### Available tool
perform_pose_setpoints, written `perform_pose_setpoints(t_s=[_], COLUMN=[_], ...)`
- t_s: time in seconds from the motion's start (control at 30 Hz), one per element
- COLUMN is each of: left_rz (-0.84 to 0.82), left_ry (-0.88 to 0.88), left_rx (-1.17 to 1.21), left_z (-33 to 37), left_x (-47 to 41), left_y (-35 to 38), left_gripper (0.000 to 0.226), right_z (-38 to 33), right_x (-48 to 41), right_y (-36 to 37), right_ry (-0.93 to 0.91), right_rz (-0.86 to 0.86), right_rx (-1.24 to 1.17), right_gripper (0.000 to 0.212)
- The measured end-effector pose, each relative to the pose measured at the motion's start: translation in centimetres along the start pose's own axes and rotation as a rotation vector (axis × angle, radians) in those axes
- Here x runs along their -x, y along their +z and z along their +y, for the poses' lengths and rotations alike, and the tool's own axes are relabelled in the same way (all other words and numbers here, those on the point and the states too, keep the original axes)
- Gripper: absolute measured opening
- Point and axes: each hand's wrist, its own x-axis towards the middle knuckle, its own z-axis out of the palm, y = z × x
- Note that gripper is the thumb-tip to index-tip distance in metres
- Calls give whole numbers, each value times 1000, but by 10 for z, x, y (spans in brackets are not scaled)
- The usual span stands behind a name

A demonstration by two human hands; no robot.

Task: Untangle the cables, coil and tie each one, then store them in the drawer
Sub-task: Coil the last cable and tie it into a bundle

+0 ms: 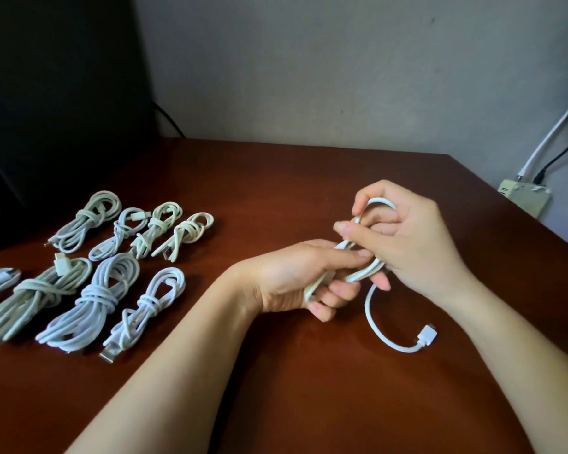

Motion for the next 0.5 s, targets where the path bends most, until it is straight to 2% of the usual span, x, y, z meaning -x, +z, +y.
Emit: perform_pose_setpoints(t_s=[0.1, 0.23, 0.4, 0.5], left_rz=[128, 316, 472, 514], left_ry=[57, 122, 165, 204], left_rx=[-29, 68, 237, 275], left_z=[0, 0, 2, 2], left_x=[-2, -5, -8, -9], left_y=[1, -3, -6, -6], left_gripper=[34, 35, 35, 38], right_z=[6, 9, 7, 6], right_x=[-1, -4, -7, -8], right_y=[1, -2, -5, -5], right_ry=[-56, -107, -16, 58], right_rz=[68, 154, 253, 251], right_rx=[100, 247, 128, 76], right_gripper=[13, 19, 22, 19])
